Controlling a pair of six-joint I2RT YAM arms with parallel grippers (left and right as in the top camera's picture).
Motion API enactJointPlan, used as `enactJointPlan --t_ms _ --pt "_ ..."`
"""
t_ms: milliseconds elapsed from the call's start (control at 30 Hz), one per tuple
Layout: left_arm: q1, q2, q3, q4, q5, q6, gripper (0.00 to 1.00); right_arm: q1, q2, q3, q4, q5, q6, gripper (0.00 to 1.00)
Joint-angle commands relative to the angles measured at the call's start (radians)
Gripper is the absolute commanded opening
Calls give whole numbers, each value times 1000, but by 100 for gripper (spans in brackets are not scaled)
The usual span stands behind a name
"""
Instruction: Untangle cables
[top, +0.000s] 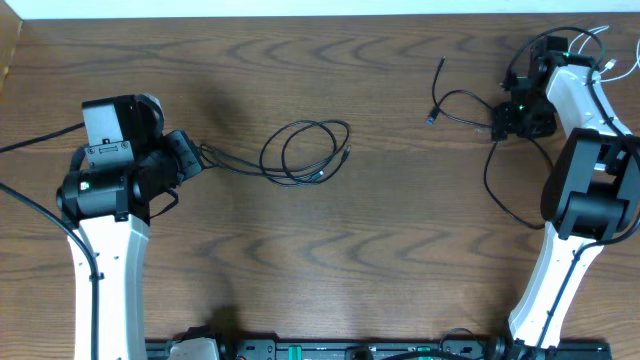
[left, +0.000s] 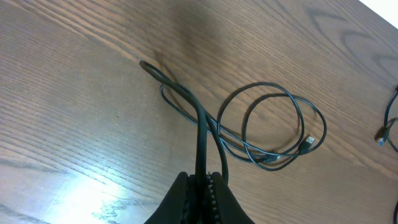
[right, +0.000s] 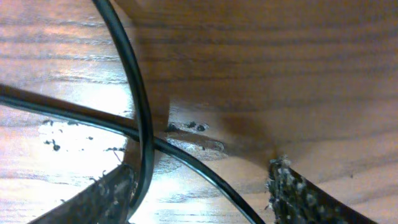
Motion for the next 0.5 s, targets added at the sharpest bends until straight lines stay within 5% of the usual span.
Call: enactJointPlan --t_ms 0,233,467 --pt "0 2 18 -3 -14 10 7 2 58 -13 -21 -39 77 58" --pt "0 2 18 -3 -14 9 7 16 53 -10 -45 -196 79 1" --pt "0 2 18 -3 -14 9 7 4 -52 45 -46 -320 121 1"
